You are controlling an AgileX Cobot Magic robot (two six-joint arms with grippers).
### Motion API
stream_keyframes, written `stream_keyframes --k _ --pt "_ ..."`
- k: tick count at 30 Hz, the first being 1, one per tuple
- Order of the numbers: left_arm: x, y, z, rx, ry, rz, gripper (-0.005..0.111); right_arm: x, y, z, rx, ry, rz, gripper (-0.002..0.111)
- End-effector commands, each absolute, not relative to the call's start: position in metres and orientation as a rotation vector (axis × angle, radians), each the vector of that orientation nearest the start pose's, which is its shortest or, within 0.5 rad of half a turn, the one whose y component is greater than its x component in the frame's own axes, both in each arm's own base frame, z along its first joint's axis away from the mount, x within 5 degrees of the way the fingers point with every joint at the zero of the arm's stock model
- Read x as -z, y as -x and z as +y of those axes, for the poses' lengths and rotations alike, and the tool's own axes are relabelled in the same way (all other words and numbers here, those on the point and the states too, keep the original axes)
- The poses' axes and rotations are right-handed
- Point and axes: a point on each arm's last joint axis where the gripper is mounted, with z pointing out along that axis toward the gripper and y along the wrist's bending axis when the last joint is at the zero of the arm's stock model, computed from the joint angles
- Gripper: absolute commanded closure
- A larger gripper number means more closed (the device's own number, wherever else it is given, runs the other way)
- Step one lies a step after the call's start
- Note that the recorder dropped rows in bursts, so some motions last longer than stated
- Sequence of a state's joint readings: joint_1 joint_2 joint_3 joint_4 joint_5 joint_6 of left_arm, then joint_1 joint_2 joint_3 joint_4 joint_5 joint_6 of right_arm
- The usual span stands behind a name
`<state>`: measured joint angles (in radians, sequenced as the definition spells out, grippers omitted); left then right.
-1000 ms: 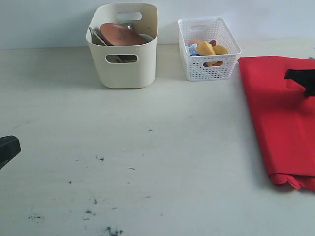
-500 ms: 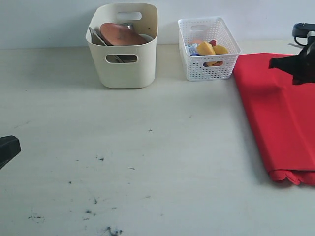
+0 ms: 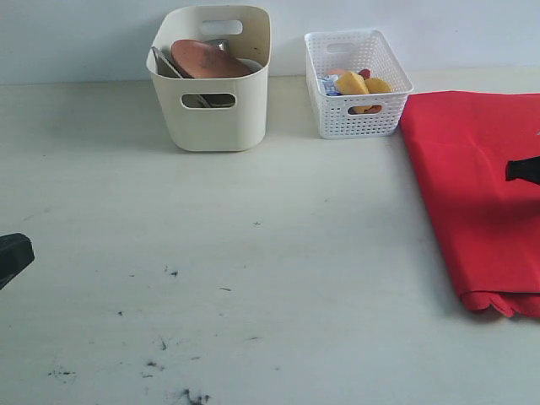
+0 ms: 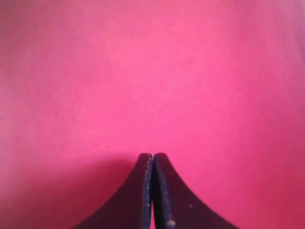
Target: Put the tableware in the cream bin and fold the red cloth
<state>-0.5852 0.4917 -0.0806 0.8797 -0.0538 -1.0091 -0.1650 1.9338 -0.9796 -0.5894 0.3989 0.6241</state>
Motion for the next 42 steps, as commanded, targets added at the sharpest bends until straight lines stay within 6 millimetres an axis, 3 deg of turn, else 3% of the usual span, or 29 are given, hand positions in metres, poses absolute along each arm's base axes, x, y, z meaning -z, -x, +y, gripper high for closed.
stream_keyframes --k 1,9,15,20,24,30,36,42 --pt "-0.205 -0.082 -0.059 0.549 -0.439 1.839 0.106 -0.105 -0.347 -0.069 0.213 -0.318 2.655 0.108" --pt "-0.206 -0.081 -0.059 0.528 -0.472 1.827 0.106 -0.08 -0.393 -0.064 0.116 -0.24 2.563 0.108" --pt "-0.205 -0.082 -0.058 0.511 -0.468 1.837 0.106 -0.081 -0.447 -0.051 0.166 -0.165 2.516 0.108" --pt "-0.204 -0.082 -0.058 0.493 -0.49 1.831 0.106 -0.094 -0.459 -0.058 0.221 -0.24 2.525 0.108" --pt "-0.204 -0.082 -0.057 0.487 -0.487 1.836 0.106 -0.117 -0.455 -0.061 0.267 -0.275 2.53 0.108" --pt "-0.202 -0.083 -0.054 0.447 -0.47 1.864 0.106 -0.171 -0.435 -0.061 0.27 -0.351 2.515 0.108" --pt "-0.202 -0.083 -0.054 0.455 -0.457 1.869 0.106 -0.217 -0.392 -0.05 0.153 -0.37 2.426 0.108" --pt "-0.202 -0.083 -0.054 0.455 -0.457 1.869 0.106 -0.242 -0.336 -0.04 0.062 -0.379 2.318 0.108"
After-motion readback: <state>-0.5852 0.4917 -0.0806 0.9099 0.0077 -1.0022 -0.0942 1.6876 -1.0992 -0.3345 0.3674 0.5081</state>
